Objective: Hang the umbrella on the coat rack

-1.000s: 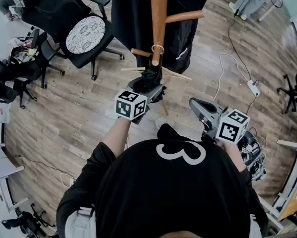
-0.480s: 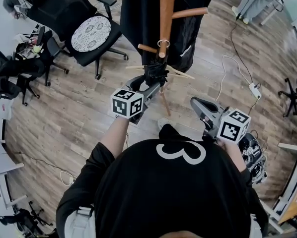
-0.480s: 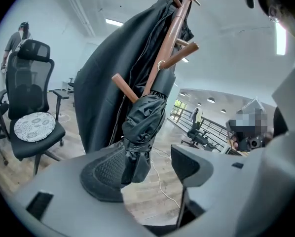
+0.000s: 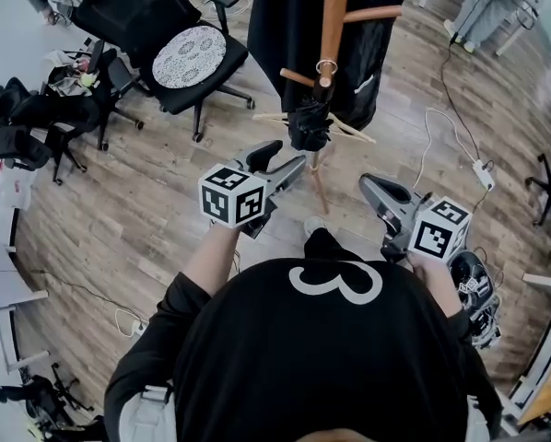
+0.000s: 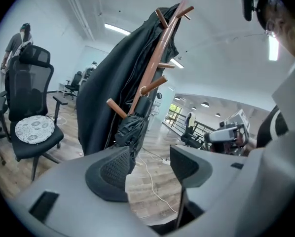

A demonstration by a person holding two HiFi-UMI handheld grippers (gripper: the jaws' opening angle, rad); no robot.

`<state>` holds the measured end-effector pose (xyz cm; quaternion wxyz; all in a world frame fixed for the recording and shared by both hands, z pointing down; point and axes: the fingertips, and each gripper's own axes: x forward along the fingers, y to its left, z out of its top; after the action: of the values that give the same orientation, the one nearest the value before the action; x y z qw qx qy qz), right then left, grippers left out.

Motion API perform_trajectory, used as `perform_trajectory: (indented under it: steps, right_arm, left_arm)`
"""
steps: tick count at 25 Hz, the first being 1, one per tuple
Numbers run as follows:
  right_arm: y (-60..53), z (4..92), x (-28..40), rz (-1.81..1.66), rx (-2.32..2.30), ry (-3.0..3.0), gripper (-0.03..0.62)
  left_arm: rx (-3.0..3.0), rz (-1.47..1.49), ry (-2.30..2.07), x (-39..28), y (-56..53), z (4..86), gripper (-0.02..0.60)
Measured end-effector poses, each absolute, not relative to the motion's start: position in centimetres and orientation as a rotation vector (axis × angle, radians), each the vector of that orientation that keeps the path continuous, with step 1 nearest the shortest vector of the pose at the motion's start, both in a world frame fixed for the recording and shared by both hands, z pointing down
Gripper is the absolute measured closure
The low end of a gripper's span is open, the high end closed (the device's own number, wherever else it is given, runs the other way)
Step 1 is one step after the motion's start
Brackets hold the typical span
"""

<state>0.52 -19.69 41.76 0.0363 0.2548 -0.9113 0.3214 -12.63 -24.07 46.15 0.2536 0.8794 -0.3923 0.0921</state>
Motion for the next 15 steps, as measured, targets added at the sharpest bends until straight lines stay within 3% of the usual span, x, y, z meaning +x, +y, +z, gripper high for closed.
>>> perform_trajectory:
  steps: [15]
  right_arm:
    - [-14.4, 39.2, -0.8, 0.912, 0.78, -2.885, 0.568]
  left_arm:
    - [2.573, 0.056, -0.771, -9.4, -14.6, 37.0, 0.483]
